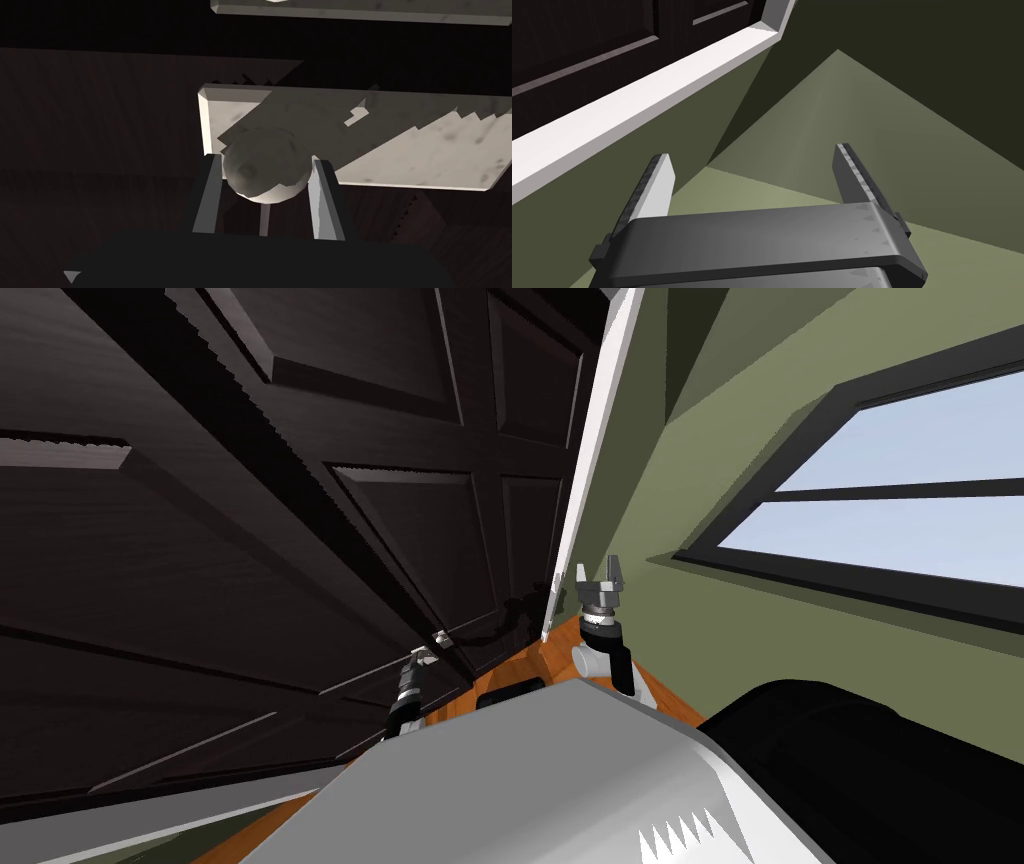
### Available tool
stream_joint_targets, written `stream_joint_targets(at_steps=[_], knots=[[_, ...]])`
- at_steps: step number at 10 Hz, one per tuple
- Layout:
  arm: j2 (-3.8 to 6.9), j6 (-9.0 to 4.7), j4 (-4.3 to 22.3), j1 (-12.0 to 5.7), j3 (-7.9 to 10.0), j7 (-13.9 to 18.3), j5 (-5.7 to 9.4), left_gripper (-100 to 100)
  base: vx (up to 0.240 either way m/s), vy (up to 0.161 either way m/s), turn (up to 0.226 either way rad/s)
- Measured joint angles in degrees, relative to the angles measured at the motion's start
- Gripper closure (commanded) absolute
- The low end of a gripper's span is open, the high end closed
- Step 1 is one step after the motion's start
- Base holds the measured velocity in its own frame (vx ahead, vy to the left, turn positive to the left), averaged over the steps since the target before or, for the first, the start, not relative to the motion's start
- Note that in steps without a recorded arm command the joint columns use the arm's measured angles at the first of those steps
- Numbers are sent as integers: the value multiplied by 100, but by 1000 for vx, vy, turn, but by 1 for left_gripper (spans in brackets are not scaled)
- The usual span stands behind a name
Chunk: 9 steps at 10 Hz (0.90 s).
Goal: Pull the door open
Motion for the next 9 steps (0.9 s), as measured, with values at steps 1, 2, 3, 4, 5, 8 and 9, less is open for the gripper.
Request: stream_joint_targets(at_steps=[1,2,3,4,5,8,9], knots=[[-1,0,1,2,0,1,1,100,-134,29,80],[23,-11,-14,28,12,8,6,100,-171,46,124],[72,2,5,86,49,22,26,100,-190,40,114],[112,-50,199,83,82,33,41,-100,-227,-6,24],[145,-69,215,94,68,67,35,-100,-215,-44,-33],[210,-38,112,73,-65,222,-23,-100,-175,-94,-60],[223,-52,108,32,-117,274,-47,-100,-126,-68,-61]])
